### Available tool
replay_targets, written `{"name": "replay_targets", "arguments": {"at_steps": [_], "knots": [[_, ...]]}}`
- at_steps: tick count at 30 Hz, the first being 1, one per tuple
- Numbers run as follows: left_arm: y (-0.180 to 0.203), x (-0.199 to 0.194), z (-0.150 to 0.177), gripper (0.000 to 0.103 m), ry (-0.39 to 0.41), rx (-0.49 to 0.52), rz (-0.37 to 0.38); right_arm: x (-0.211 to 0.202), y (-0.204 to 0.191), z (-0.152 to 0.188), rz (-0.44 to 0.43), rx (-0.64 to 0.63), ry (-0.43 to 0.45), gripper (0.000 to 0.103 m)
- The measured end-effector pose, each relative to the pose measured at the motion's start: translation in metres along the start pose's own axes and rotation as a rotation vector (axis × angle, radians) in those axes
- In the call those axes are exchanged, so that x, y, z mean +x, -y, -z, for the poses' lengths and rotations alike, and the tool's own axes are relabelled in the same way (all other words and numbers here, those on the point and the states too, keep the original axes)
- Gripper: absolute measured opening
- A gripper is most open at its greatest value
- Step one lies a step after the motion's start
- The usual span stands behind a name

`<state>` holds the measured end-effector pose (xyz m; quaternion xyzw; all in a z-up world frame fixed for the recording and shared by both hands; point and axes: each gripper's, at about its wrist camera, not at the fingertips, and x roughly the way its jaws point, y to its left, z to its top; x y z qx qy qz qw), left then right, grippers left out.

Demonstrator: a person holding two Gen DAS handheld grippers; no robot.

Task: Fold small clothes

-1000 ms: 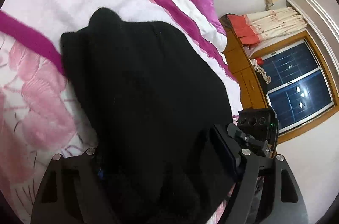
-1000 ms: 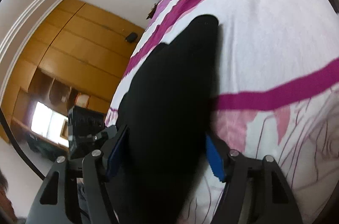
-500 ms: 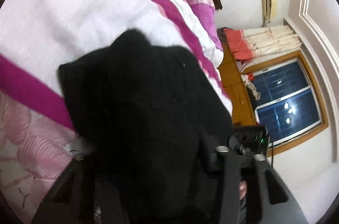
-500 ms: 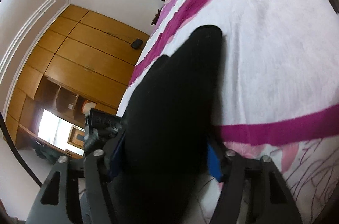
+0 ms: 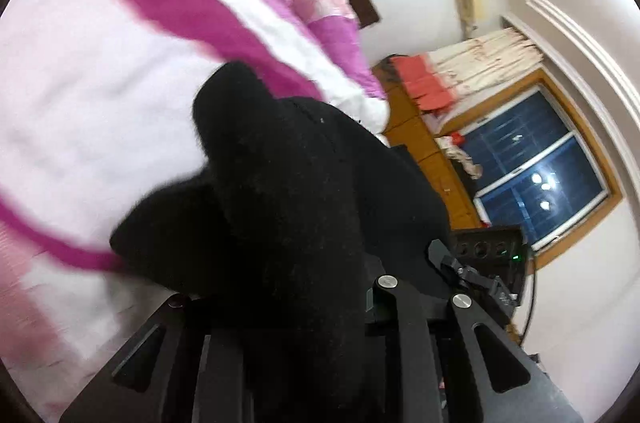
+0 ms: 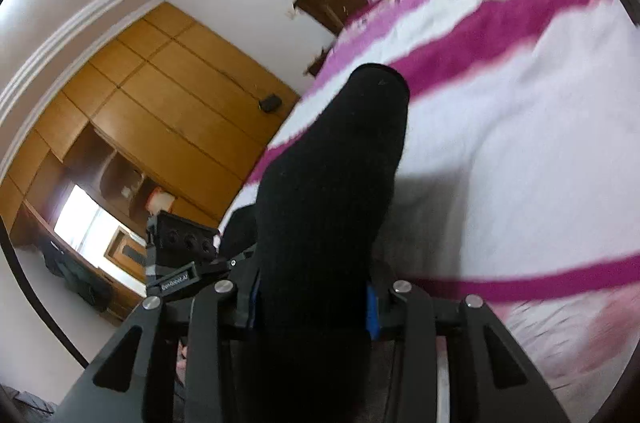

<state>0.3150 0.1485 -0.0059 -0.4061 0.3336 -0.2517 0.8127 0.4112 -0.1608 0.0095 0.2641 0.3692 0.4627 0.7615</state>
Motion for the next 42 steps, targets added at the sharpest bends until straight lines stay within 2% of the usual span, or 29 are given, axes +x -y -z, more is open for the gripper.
{"name": "replay_targets", "arguments": {"at_steps": [2, 6, 9, 10, 12, 13, 15, 17, 19, 22, 26, 28, 30, 31, 32, 33, 34, 35, 36, 37, 42], "knots": [[0.017, 0.026, -0.015, 0.003, -0.015, 0.014, 0.030, -0.021, 0.010, -0.018, -0.002, 0.005, 0.022, 0.039], [0.046, 0.079, -0.044, 0.004, -0.045, 0.097, -0.012, -0.049, 0.044, -0.059, 0.016, 0.016, 0.035, 0.039], [0.040, 0.127, -0.064, 0.008, -0.091, 0.123, -0.082, -0.052, 0.082, -0.088, 0.027, 0.038, 0.036, 0.042], [0.026, 0.149, -0.067, 0.009, -0.116, 0.098, -0.153, -0.047, 0.097, -0.094, 0.050, 0.052, 0.030, 0.045], [0.012, 0.169, -0.064, 0.011, -0.163, 0.116, -0.267, -0.032, 0.123, -0.099, 0.126, 0.063, -0.034, 0.045], [0.011, 0.173, -0.062, 0.013, -0.173, 0.152, -0.277, -0.023, 0.132, -0.101, 0.159, 0.063, -0.081, 0.047], [0.014, 0.164, -0.061, 0.022, -0.180, 0.166, -0.255, -0.022, 0.141, -0.106, 0.126, 0.083, -0.087, 0.054], [0.014, 0.151, -0.061, 0.041, -0.244, 0.125, -0.234, -0.031, 0.137, -0.107, 0.095, 0.091, -0.065, 0.066], [0.016, 0.133, -0.052, 0.053, -0.266, 0.132, -0.242, -0.039, 0.128, -0.102, 0.099, 0.069, -0.064, 0.082], [0.018, 0.107, -0.027, 0.057, -0.285, 0.148, -0.254, -0.062, 0.113, -0.085, 0.096, 0.075, -0.062, 0.087], [0.018, 0.095, -0.001, 0.059, -0.258, 0.122, -0.233, -0.086, 0.107, -0.030, 0.010, 0.192, -0.033, 0.087], [0.015, 0.097, -0.001, 0.064, -0.242, 0.074, -0.203, -0.085, 0.101, -0.016, 0.044, 0.193, -0.075, 0.086], [0.013, 0.102, -0.002, 0.069, -0.239, 0.034, -0.157, -0.085, 0.095, -0.009, 0.063, 0.174, -0.066, 0.087], [0.015, 0.107, -0.001, 0.069, -0.248, 0.028, -0.131, -0.083, 0.096, -0.010, 0.062, 0.178, -0.053, 0.087], [0.016, 0.108, 0.004, 0.063, -0.244, 0.032, -0.139, -0.083, 0.100, -0.010, 0.043, 0.198, -0.030, 0.087], [0.019, 0.112, 0.005, 0.052, -0.239, 0.047, -0.165, -0.084, 0.105, -0.007, 0.021, 0.228, -0.009, 0.086], [0.020, 0.115, 0.007, 0.021, -0.247, 0.071, -0.209, -0.085, 0.110, -0.005, 0.013, 0.251, 0.006, 0.071], [0.021, 0.119, 0.009, 0.009, -0.257, 0.075, -0.237, -0.084, 0.114, -0.006, 0.030, 0.260, 0.004, 0.044], [0.023, 0.119, 0.012, 0.007, -0.254, 0.062, -0.237, -0.077, 0.116, -0.005, 0.084, 0.254, -0.029, 0.021], [0.025, 0.117, 0.014, 0.004, -0.238, 0.061, -0.232, -0.074, 0.114, -0.003, 0.102, 0.240, -0.042, 0.020], [0.038, 0.106, 0.030, 0.002, -0.192, 0.081, -0.204, -0.092, 0.106, 0.000, 0.105, 0.269, -0.019, 0.019]]}}
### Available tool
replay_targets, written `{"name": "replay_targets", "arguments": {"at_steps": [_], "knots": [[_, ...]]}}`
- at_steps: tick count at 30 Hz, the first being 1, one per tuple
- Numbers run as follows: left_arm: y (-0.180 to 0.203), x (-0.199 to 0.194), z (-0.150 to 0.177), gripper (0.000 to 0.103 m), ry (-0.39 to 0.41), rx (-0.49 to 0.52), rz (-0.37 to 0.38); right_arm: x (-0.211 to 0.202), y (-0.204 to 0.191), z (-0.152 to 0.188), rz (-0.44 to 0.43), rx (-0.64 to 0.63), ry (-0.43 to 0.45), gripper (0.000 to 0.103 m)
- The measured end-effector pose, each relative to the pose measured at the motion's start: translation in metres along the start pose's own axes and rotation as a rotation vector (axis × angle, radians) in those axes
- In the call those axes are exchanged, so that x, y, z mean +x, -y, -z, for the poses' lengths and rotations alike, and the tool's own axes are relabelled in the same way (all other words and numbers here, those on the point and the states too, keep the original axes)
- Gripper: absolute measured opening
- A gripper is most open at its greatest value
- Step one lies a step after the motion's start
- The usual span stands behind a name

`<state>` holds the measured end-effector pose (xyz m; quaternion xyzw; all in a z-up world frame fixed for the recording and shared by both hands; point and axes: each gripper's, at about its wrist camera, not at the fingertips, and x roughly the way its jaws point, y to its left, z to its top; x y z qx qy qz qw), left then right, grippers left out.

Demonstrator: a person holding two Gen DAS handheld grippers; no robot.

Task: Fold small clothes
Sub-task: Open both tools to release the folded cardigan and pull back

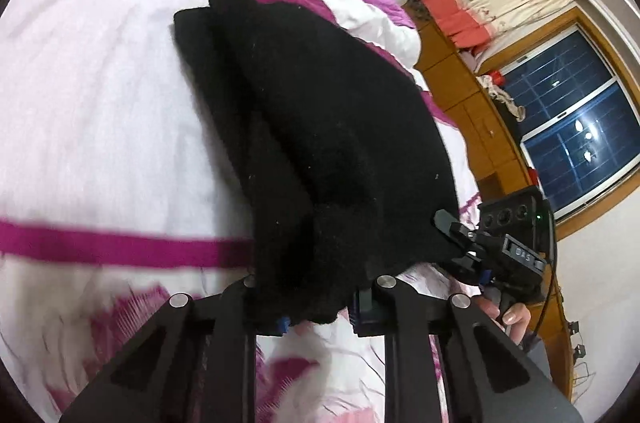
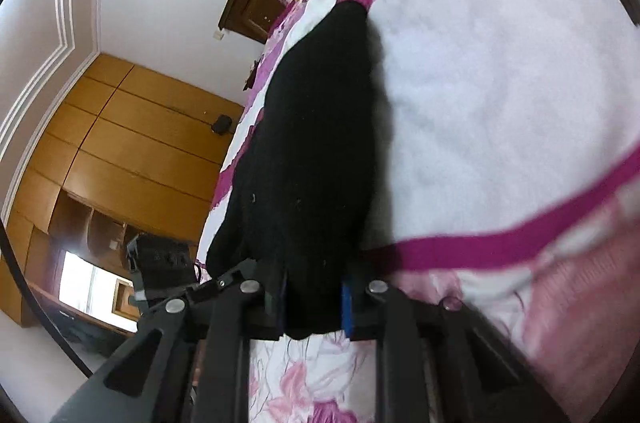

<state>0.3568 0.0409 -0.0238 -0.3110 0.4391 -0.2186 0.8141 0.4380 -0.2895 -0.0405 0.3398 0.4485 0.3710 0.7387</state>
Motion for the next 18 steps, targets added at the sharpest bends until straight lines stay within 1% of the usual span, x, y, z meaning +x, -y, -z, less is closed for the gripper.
{"name": "replay_targets", "arguments": {"at_steps": [2, 4, 6, 8, 9, 10, 11, 12, 13, 14, 15, 16, 18], "knots": [[0.008, -0.003, 0.006, 0.002, 0.003, 0.043, -0.029, -0.006, -0.006, 0.007, 0.017, -0.009, -0.006, 0.019], [0.016, -0.004, 0.009, 0.002, 0.002, 0.084, -0.072, -0.009, -0.011, 0.012, 0.014, -0.021, -0.007, 0.019], [0.023, 0.004, 0.009, 0.006, 0.007, 0.117, -0.126, -0.016, -0.012, 0.018, 0.056, -0.037, 0.004, 0.021], [0.029, 0.008, 0.011, 0.017, 0.025, 0.148, -0.203, -0.012, -0.007, 0.016, 0.088, -0.032, -0.006, 0.025], [0.035, 0.011, 0.012, 0.020, 0.034, 0.167, -0.234, -0.012, -0.005, 0.016, 0.094, -0.026, -0.006, 0.027], [0.041, 0.012, 0.013, 0.027, 0.040, 0.186, -0.266, -0.011, -0.003, 0.015, 0.095, -0.015, -0.006, 0.030], [0.049, 0.014, 0.015, 0.042, 0.038, 0.210, -0.308, -0.011, -0.003, 0.014, 0.103, -0.005, -0.009, 0.033], [0.054, 0.014, 0.018, 0.051, 0.028, 0.233, -0.348, -0.010, -0.007, 0.009, 0.147, 0.002, -0.019, 0.045], [0.062, 0.016, 0.020, 0.062, 0.011, 0.260, -0.400, -0.008, -0.010, 0.007, 0.190, 0.004, -0.019, 0.060], [0.067, 0.013, 0.025, 0.062, 0.010, 0.277, -0.423, -0.012, -0.018, 0.006, 0.225, 0.007, -0.009, 0.068], [0.075, 0.009, 0.030, 0.062, 0.021, 0.300, -0.447, -0.013, -0.023, 0.004, 0.238, 0.007, 0.001, 0.079], [0.082, 0.005, 0.033, 0.062, 0.041, 0.324, -0.459, -0.018, -0.030, 0.006, 0.253, 0.000, 0.020, 0.082], [0.097, -0.005, 0.040, 0.062, 0.085, 0.382, -0.471, -0.033, -0.046, 0.012, 0.264, -0.050, 0.081, 0.082]]}}
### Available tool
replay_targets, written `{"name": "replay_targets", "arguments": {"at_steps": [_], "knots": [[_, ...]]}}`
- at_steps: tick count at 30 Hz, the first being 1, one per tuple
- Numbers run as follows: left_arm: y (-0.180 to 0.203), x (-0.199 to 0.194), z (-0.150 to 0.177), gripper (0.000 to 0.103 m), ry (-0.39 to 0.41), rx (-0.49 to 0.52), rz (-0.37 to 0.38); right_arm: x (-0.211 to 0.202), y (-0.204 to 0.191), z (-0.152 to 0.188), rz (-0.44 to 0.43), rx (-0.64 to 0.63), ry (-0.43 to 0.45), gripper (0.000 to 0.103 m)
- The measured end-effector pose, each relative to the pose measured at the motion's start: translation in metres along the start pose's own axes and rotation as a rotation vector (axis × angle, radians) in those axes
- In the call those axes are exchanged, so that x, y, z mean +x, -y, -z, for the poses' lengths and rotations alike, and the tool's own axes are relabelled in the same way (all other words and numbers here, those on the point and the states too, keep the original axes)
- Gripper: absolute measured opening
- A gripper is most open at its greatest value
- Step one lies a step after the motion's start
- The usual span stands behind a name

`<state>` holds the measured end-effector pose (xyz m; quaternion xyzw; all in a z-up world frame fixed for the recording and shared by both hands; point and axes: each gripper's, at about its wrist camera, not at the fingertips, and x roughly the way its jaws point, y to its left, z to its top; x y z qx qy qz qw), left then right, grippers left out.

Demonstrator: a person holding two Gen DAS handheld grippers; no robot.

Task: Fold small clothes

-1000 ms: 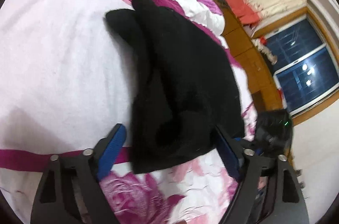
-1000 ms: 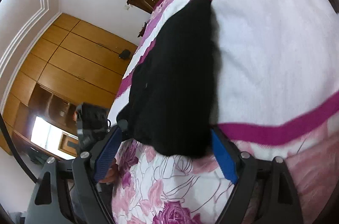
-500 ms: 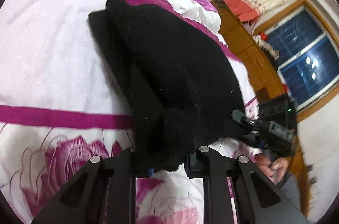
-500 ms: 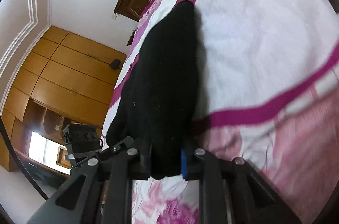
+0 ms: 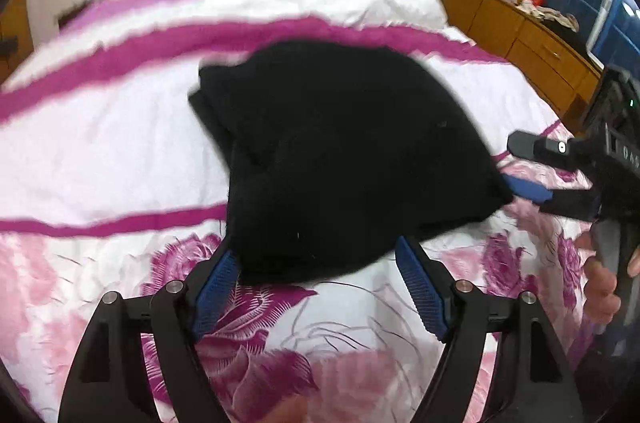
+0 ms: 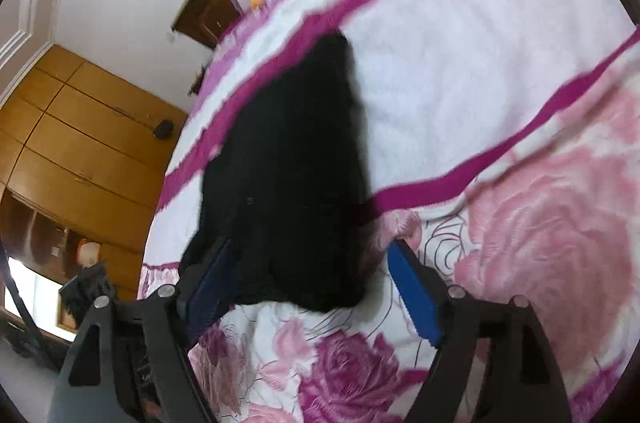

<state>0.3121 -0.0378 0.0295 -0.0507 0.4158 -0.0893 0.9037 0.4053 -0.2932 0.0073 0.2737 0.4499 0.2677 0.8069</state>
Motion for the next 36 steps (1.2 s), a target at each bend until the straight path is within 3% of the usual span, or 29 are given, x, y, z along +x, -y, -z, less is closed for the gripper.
{"name": "replay_targets", "arguments": {"at_steps": [2, 4, 5, 6, 7, 9, 11, 14, 16, 19, 21, 25, 36], "knots": [[0.012, -0.021, 0.003, 0.070, 0.069, 0.064, -0.026, -0.021, -0.013, 0.005, 0.007, -0.067, 0.082, 0.082], [0.021, -0.040, 0.006, 0.077, 0.157, 0.110, -0.060, -0.050, -0.030, 0.019, 0.043, -0.170, 0.233, 0.085], [0.019, -0.048, 0.012, 0.083, 0.202, 0.116, -0.072, -0.061, -0.036, 0.025, 0.051, -0.222, 0.307, 0.090], [0.018, -0.053, 0.018, 0.086, 0.249, 0.113, -0.084, -0.069, -0.040, 0.034, 0.053, -0.265, 0.373, 0.103], [0.017, -0.055, 0.023, 0.089, 0.295, 0.111, -0.095, -0.077, -0.041, 0.049, 0.061, -0.314, 0.469, 0.103], [0.013, -0.061, 0.038, 0.089, 0.353, 0.128, -0.104, -0.077, -0.039, 0.067, 0.083, -0.350, 0.550, 0.103], [0.015, -0.052, 0.032, 0.089, 0.375, 0.148, -0.132, -0.069, -0.050, 0.077, 0.095, -0.436, 0.566, 0.103], [0.011, -0.044, 0.036, 0.089, 0.413, 0.127, -0.140, -0.054, -0.070, 0.089, 0.213, -0.659, 0.557, 0.103], [0.001, -0.028, 0.042, 0.089, 0.410, 0.094, -0.153, -0.038, -0.078, 0.091, 0.265, -0.738, 0.582, 0.103], [-0.005, -0.001, 0.044, 0.089, 0.320, 0.064, -0.195, -0.009, -0.065, 0.091, 0.301, -0.722, 0.485, 0.103], [-0.004, 0.002, 0.042, 0.089, 0.313, 0.074, -0.181, -0.002, -0.065, 0.090, 0.308, -0.729, 0.446, 0.103], [-0.005, -0.005, 0.046, 0.089, 0.348, 0.073, -0.165, -0.004, -0.064, 0.092, 0.266, -0.734, 0.471, 0.103], [-0.007, -0.004, 0.048, 0.089, 0.336, 0.058, -0.156, -0.008, -0.065, 0.096, 0.274, -0.731, 0.437, 0.103]]}}
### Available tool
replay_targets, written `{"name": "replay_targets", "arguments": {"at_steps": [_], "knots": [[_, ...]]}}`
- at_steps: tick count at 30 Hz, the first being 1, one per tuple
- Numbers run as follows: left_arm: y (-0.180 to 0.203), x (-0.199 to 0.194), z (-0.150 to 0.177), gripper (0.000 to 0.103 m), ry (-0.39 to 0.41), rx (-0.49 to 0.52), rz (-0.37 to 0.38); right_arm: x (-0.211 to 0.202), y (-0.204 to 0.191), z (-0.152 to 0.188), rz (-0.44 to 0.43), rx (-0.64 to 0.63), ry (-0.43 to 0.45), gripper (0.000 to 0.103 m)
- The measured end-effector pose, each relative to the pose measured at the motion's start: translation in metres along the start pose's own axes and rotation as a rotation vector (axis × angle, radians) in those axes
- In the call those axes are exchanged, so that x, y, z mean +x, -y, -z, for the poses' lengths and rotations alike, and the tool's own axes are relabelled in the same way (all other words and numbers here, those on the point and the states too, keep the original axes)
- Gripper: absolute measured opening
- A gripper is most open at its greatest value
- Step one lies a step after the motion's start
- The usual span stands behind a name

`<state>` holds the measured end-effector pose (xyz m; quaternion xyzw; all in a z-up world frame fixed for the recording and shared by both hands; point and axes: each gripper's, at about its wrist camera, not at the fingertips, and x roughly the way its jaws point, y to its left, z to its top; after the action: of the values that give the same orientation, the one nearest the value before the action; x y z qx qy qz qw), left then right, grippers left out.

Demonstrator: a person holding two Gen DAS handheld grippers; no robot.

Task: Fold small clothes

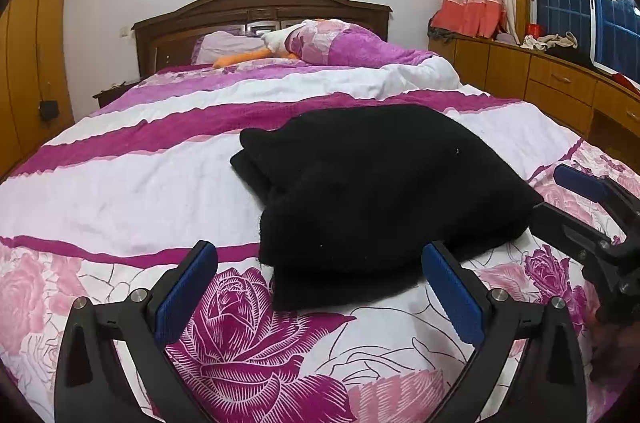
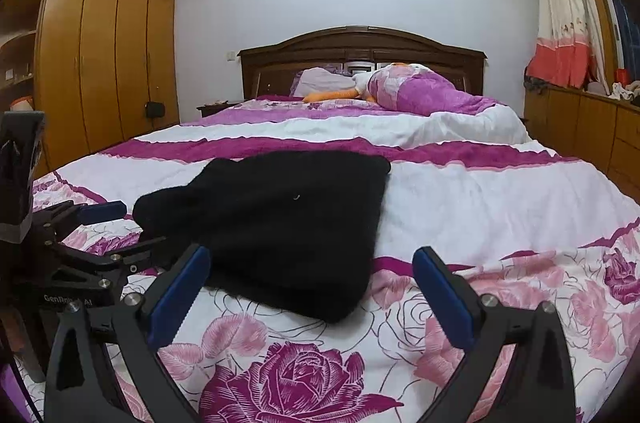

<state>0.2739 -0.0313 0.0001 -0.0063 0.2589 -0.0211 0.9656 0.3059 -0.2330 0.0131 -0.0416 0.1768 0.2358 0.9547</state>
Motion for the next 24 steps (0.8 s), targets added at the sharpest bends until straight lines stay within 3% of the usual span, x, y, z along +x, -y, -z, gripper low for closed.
{"name": "replay_targets", "arguments": {"at_steps": [24], "knots": [[0.0022, 0.0011, 0.0024, 0.089, -0.009, 0.004, 0.012, 0.0009, -0.0051, 0.0023, -0.001, -0.014, -0.017, 0.103]]}}
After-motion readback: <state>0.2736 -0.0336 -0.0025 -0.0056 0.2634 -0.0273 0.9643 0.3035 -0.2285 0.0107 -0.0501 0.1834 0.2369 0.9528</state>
